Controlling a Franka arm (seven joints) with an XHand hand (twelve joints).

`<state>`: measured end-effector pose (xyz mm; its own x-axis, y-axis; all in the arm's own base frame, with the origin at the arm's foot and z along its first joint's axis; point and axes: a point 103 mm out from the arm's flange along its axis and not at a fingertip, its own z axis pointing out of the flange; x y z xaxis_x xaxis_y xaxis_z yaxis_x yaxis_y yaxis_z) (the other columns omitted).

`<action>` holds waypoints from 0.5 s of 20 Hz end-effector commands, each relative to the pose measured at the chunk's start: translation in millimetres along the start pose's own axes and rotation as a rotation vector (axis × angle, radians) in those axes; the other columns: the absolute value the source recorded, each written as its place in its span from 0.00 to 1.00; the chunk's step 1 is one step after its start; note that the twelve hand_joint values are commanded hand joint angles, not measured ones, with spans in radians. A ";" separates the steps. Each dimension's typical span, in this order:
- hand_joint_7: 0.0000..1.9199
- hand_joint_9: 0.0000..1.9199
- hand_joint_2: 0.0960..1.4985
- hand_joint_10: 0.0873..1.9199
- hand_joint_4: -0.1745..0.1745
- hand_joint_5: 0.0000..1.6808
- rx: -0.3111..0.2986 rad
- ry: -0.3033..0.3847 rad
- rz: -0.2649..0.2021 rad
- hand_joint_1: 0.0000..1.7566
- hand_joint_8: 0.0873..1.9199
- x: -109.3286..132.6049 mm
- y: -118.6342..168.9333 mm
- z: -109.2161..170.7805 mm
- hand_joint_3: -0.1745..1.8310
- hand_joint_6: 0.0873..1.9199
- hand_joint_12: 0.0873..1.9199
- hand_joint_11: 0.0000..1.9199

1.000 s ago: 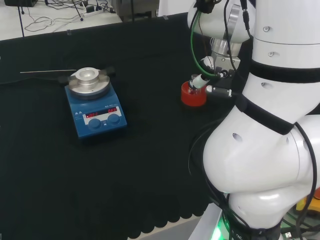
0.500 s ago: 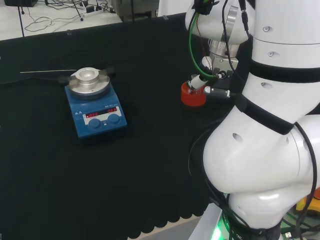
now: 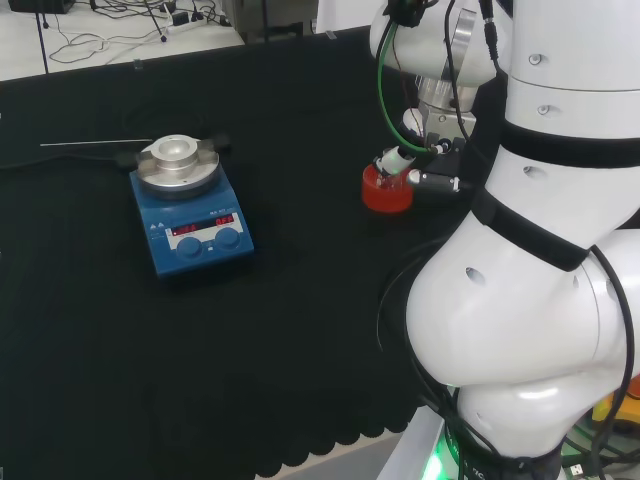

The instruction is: Pick up the round-bottom flask.

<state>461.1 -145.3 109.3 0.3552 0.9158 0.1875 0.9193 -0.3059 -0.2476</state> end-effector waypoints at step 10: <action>0.23 0.35 0.60 0.30 0.57 0.58 -0.020 -0.047 0.030 0.61 0.35 7.4 0.8 0.5 0.28 0.54 0.66 0.25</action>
<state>464.3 -139.9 107.5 0.3696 0.9168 0.1514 0.9124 -0.3272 -0.2457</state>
